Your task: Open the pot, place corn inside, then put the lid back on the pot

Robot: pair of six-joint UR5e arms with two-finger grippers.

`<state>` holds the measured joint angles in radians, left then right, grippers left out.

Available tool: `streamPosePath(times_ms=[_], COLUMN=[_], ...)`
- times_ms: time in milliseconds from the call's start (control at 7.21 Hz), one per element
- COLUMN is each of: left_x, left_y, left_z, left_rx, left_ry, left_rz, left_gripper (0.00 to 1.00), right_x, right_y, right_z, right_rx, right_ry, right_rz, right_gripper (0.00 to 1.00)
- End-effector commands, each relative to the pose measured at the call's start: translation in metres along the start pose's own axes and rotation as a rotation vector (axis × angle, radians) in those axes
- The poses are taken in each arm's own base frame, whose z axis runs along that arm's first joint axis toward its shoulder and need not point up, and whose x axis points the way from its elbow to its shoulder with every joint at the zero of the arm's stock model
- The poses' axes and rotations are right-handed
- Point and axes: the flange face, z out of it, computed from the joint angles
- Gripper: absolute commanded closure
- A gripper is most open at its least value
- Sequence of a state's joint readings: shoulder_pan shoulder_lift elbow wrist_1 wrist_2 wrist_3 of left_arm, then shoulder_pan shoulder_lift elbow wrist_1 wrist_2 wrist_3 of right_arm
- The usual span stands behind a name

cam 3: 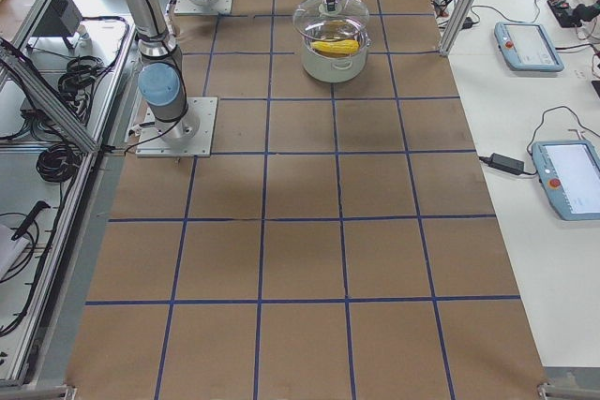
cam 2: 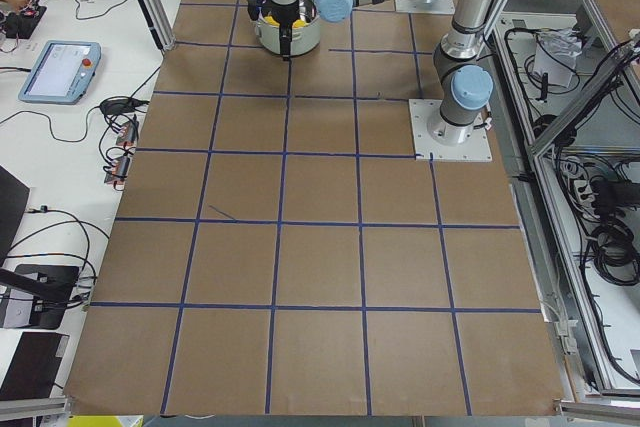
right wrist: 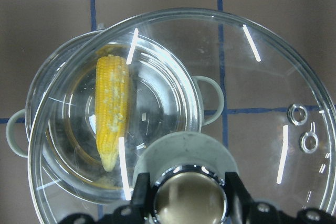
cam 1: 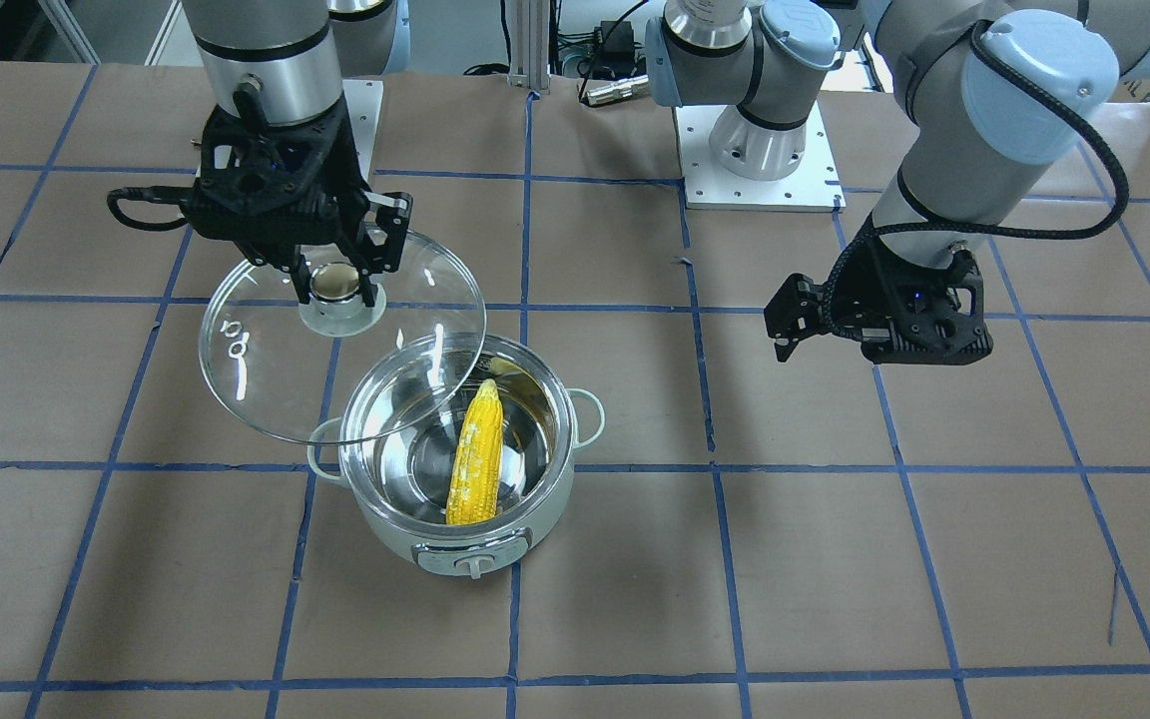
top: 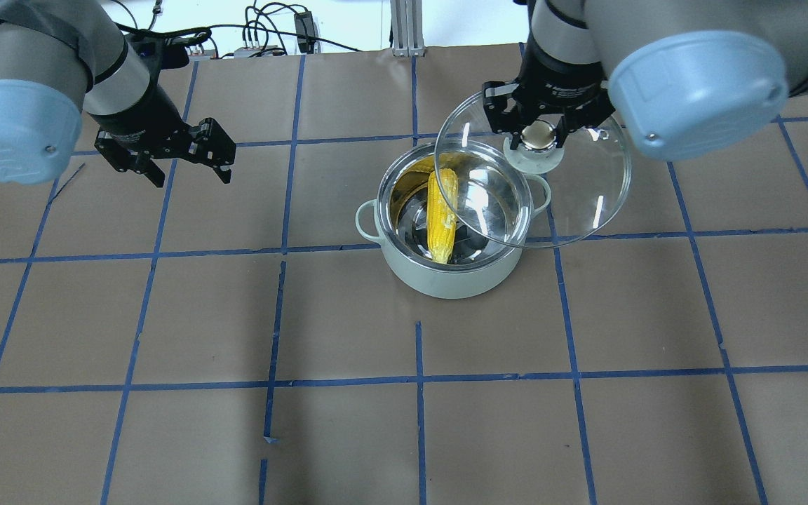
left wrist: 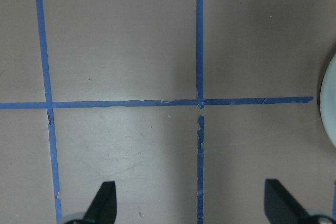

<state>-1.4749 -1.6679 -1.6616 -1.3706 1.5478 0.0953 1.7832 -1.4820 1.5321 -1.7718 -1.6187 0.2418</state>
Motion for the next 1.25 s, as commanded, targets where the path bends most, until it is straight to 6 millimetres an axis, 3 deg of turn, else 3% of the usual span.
streamPosePath(times_ms=[0, 277, 416, 554, 693, 1109], left_x=[0.0, 0.002, 0.001, 0.003, 0.005, 0.003], left_y=[-0.001, -0.001, -0.003, -0.002, 0.0, -0.005], left_z=[-0.003, -0.003, 0.0, 0.0, -0.003, 0.005], left_rx=[0.007, 0.007, 0.003, 0.003, 0.008, -0.006], left_ry=[-0.002, -0.002, -0.002, 0.001, 0.001, 0.001], left_rz=[0.001, 0.001, -0.001, 0.001, 0.004, 0.0], left_gripper=[0.0, 0.0, 0.0, 0.0, 0.0, 0.0], right_x=[-0.024, -0.027, -0.034, -0.053, -0.065, -0.068], right_y=[-0.013, -0.018, -0.036, -0.04, -0.037, -0.032], right_z=[0.028, 0.042, 0.071, 0.091, 0.092, 0.108], right_rx=[0.013, 0.016, 0.035, 0.048, 0.049, -0.002], right_ry=[-0.014, -0.017, -0.023, -0.032, -0.035, -0.054], right_rz=[0.059, 0.058, 0.062, 0.04, 0.021, 0.015], right_gripper=[0.66, 0.66, 0.66, 0.66, 0.66, 0.65])
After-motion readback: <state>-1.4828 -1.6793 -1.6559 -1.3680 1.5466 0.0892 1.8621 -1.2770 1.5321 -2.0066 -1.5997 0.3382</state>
